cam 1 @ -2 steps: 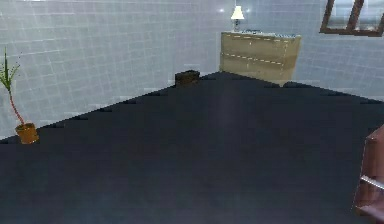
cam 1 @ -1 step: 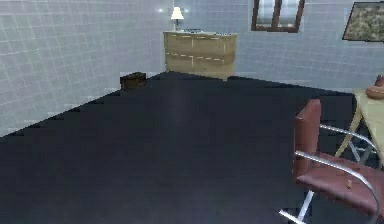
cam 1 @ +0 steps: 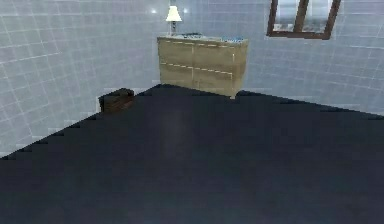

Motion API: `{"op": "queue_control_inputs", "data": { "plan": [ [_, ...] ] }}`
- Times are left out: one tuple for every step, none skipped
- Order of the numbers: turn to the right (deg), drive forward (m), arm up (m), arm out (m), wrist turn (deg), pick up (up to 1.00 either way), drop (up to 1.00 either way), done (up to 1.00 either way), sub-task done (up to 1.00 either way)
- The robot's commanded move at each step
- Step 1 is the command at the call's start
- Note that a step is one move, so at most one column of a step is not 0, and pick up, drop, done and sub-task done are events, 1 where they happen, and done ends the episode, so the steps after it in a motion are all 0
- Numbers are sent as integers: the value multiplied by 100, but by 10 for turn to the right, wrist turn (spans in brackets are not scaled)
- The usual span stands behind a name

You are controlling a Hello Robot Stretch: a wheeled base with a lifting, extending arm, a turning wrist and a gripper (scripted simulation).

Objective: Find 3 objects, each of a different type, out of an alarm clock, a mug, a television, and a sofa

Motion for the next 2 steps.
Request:
{"op": "queue_control_inputs", "data": {
  "plan": [
    [0, 35, 0, 0, 0, 0, 0, 0, 0],
    [270, 0, 0, 0, 0, 0, 0, 0, 0]
  ]
}}
